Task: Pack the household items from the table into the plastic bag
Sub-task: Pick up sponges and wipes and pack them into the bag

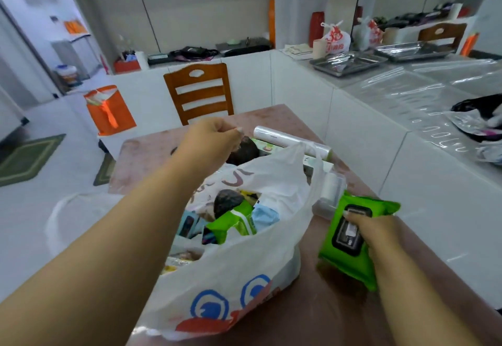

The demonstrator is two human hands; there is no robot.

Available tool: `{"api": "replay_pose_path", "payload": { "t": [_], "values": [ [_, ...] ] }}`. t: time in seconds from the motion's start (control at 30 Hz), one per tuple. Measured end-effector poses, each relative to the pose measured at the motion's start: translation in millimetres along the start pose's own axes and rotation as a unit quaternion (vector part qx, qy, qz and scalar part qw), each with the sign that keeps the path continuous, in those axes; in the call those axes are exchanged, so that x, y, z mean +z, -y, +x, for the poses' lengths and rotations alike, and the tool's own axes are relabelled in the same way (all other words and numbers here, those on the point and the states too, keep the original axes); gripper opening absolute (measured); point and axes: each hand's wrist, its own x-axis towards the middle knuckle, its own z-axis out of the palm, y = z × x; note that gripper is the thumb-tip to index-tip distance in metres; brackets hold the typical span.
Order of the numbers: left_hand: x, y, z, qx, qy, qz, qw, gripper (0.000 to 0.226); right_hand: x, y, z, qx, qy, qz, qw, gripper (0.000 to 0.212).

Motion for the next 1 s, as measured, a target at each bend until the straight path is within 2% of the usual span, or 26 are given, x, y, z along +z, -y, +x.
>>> {"api": "replay_pose_path", "payload": {
  "t": [0.07,0.1,0.17,0.23,0.33,0.43,0.57,0.67,0.77,0.9,1.0],
  "values": [
    [-29.2,-3.2,6.3,-0.014,-0.027,-0.001,1.000,0.018,-9.6,61.1,-35.6,-0.084,-0.046,0.008,0.995,0.040],
    [-42.3,-4.5,10.4,-0.023,-0.038,0.001,0.999,0.018,-11.8,97.1,-59.2,-0.129,-0.031,0.068,0.989,0.033],
    [-66.6,-6.3,19.4,-0.044,-0.049,0.008,0.998,0.018,-4.0,160.4,-101.7,-0.202,0.066,0.178,0.961,0.015],
    [-88.7,-8.2,29.1,-0.055,-0.043,0.014,0.998,0.016,17.8,211.5,-132.7,-0.238,0.182,0.229,0.926,0.010],
    [-119.0,-8.4,45.9,-0.061,-0.007,0.049,0.997,0.017,73.1,253.8,-153.1,-0.238,0.305,0.229,0.894,0.014],
    [-139.9,10.8,70.0,-0.063,0.027,0.113,0.991,0.017,145.0,248.8,-156.5,-0.169,0.364,0.157,0.903,0.016],
    [-141.1,86.4,115.6,-0.100,0.071,0.219,0.968,0.031,208.4,209.2,-140.1,-0.109,0.351,0.117,0.922,0.024],
    [-120.4,154.4,141.3,-0.126,0.112,0.299,0.939,0.059,220.4,185.7,-121.8,-0.095,0.304,0.090,0.944,0.021],
    [-91.5,212.7,156.8,-0.143,0.155,0.317,0.925,0.081,222.5,174.5,-113.0,-0.097,0.292,0.087,0.948,0.014],
    [-60.9,266.2,171.5,-0.142,0.168,0.385,0.897,0.088,223.9,168.0,-108.5,-0.079,0.304,0.113,0.943,0.009],
    [-47.7,289.7,175.2,-0.132,0.134,0.406,0.894,0.086,225.2,164.3,-105.0,-0.074,0.305,0.130,0.940,0.012]
  ]
}}
